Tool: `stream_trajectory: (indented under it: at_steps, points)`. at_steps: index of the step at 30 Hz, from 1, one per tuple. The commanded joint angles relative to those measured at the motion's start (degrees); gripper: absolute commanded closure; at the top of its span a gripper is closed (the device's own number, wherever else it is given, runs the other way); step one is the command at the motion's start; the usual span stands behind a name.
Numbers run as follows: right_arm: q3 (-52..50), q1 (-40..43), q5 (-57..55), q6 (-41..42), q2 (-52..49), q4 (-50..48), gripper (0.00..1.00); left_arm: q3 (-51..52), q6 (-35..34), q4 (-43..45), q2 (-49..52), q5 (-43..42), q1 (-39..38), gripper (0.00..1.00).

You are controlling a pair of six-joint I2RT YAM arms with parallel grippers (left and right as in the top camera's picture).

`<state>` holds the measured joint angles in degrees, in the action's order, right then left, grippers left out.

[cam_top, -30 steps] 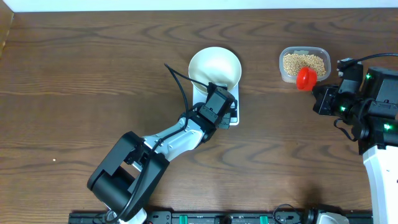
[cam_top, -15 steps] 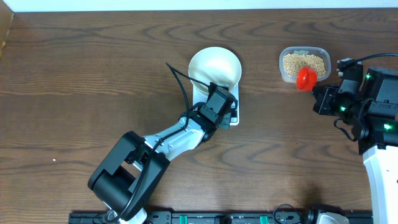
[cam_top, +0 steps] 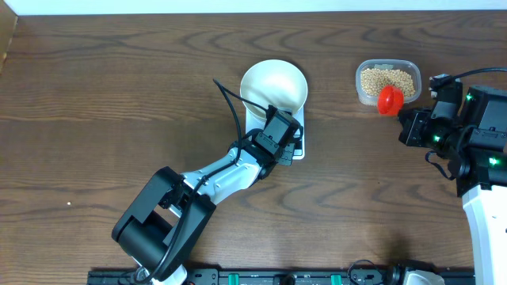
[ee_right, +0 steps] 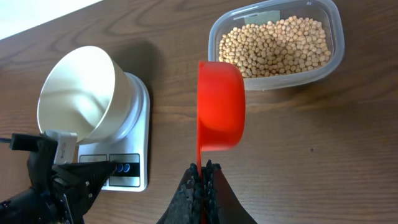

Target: Scoop item into bowl and weigh 50g on scale

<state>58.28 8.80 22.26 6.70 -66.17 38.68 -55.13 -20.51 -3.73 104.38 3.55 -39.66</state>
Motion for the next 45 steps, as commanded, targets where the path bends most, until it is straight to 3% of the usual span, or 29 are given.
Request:
stream_trajectory:
  at_steps: [1, 21, 34, 38, 45]
  points:
    - [0.96, 0.26, -0.04, -1.05, 0.04, 0.15, 0.99, 1.44, 1.25, -2.25, 2.89, -0.48, 0.09, 0.93]
    - [0.96, 0.26, -0.09, -1.53, 0.04, 0.52, 0.99, 1.22, 2.62, -1.27, 4.31, -0.5, -0.59, 0.93]
    - [0.96, 0.26, -0.09, -1.66, 0.04, 0.09, 0.99, 1.11, 2.71, -6.95, -0.35, -0.5, 3.63, 0.93]
    - [0.96, 0.26, -0.09, -1.66, 0.04, 0.09, 0.99, 0.57, 2.73, -7.17, -4.61, -0.52, 4.22, 0.93]
    - [0.96, 0.26, -0.09, -1.66, 0.04, -0.39, 0.99, -0.13, 2.93, -13.68, -24.26, -0.5, 4.31, 0.93]
